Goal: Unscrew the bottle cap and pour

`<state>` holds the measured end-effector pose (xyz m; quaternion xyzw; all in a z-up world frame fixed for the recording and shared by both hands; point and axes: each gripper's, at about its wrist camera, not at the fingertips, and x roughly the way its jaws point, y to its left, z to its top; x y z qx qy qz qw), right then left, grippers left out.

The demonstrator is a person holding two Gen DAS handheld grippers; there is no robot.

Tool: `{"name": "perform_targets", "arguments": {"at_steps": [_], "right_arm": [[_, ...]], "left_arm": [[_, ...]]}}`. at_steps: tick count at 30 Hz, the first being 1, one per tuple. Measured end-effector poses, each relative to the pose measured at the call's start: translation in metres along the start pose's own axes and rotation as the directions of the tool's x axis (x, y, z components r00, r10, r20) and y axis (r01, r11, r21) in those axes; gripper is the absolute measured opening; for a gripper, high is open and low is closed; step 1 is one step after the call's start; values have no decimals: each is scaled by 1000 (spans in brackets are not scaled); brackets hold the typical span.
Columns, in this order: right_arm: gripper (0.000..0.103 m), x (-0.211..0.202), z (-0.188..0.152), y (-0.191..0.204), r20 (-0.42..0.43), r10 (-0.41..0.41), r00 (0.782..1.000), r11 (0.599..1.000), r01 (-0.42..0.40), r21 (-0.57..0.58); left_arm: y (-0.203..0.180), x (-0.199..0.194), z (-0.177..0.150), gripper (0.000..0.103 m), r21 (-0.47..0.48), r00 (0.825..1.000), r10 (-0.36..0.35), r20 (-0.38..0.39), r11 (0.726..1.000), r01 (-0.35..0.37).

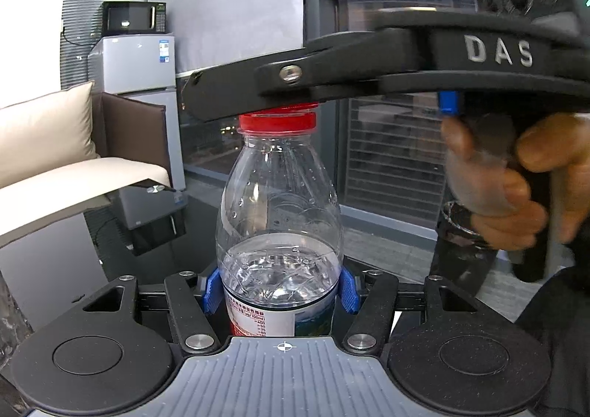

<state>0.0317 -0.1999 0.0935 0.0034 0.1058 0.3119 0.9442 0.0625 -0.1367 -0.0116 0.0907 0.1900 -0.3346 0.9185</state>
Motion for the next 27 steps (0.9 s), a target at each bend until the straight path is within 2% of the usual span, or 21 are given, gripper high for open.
{"name": "perform_targets", "arguments": {"at_steps": [5,9,11,18,22,27], "right_arm": [[32,5,6,22,-32,-160,987,987,161,20],[32,4,3,37,-26,-232,972,973,232,-16],[32,4,0,39,-24,-239,971,971,238,-26],[31,1,-6,28,-8,-167,986,986,167,0],[31,-2,-10,15,19,-70,997,997,70,10],[31,-5,-9,2,35,34,999,999,-33,-26]], "left_arm": [[1,1,0,55,0,1000,3,-3,1000,-3],[1,1,0,55,7,1000,2,-2,1000,-2],[2,1,0,55,4,1000,2,-2,1000,-2],[4,1,-1,55,-2,1000,1,0,1000,-1],[6,1,-2,55,-4,1000,-8,5,1000,8],[7,0,-3,55,2,1000,-16,10,1000,16]]}}
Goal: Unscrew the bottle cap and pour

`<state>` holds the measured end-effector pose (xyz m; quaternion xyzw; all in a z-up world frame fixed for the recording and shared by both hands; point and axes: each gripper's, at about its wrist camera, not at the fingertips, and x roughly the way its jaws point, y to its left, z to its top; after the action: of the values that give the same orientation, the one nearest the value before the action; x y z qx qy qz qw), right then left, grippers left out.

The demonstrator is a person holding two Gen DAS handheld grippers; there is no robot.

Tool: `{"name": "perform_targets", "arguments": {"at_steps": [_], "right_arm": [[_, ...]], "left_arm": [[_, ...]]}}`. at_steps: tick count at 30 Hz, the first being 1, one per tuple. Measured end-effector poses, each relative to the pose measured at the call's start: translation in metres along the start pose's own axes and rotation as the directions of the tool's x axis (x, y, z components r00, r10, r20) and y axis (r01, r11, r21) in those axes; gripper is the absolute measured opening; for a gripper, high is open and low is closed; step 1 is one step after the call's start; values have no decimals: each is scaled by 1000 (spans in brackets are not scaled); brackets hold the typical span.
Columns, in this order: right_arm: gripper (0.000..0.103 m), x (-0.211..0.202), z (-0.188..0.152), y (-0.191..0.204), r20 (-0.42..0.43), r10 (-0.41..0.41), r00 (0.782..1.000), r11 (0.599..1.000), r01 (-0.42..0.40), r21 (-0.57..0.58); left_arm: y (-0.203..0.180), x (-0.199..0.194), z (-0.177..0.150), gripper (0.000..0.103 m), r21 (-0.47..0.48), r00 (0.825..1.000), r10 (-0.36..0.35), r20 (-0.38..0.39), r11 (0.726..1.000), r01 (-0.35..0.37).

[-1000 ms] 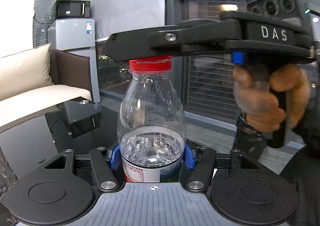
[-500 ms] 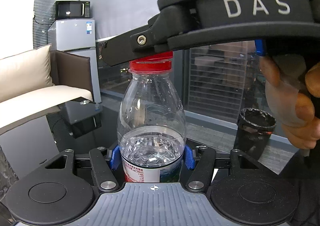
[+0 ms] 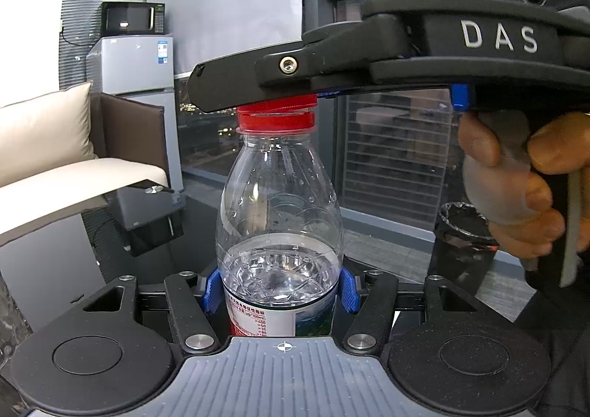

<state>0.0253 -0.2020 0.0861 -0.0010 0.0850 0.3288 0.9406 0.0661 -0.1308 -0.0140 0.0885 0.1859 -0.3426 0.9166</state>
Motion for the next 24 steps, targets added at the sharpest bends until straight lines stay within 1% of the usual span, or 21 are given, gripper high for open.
{"name": "perform_targets", "arguments": {"at_steps": [4,6,9,12,13,16,18,19,21,22,23,24], "right_arm": [[31,2,-2,-13,11,87,996,996,-87,-11],[31,4,-1,-17,10,115,993,993,-115,-19],[31,8,1,-28,8,197,980,980,-196,-40],[31,12,1,-42,7,293,956,955,-292,-48],[31,13,0,-51,13,349,937,936,-349,-40],[31,20,-3,-69,38,448,893,894,-449,1],[32,24,-3,-74,47,458,888,888,-459,23],[32,27,-2,-75,45,453,890,888,-455,59],[33,24,1,-65,37,385,922,921,-387,46],[33,18,2,-54,27,318,948,947,-318,30],[33,12,4,-43,19,253,967,967,-253,15],[33,10,4,-36,16,206,978,979,-206,4]], "left_arm": [[1,0,-1,55,2,1000,-4,3,1000,4],[2,1,-1,56,1,1000,-9,5,1000,9],[5,1,-3,56,2,1000,-11,9,1000,11],[5,1,-4,56,12,1000,-12,13,1000,12],[4,0,-4,56,14,1000,-13,13,1000,13],[5,1,-4,56,12,1000,-17,14,1000,16],[7,1,-4,56,-1,1000,-19,14,1000,19],[9,1,-4,56,-11,1000,-20,14,1000,20],[11,2,-3,55,-18,1000,-12,13,1000,12],[10,2,-4,55,-12,1000,-6,13,1000,6],[9,1,-4,55,-7,1000,-1,13,1000,1],[8,1,-3,55,-5,1000,1,13,1000,-1]]}}
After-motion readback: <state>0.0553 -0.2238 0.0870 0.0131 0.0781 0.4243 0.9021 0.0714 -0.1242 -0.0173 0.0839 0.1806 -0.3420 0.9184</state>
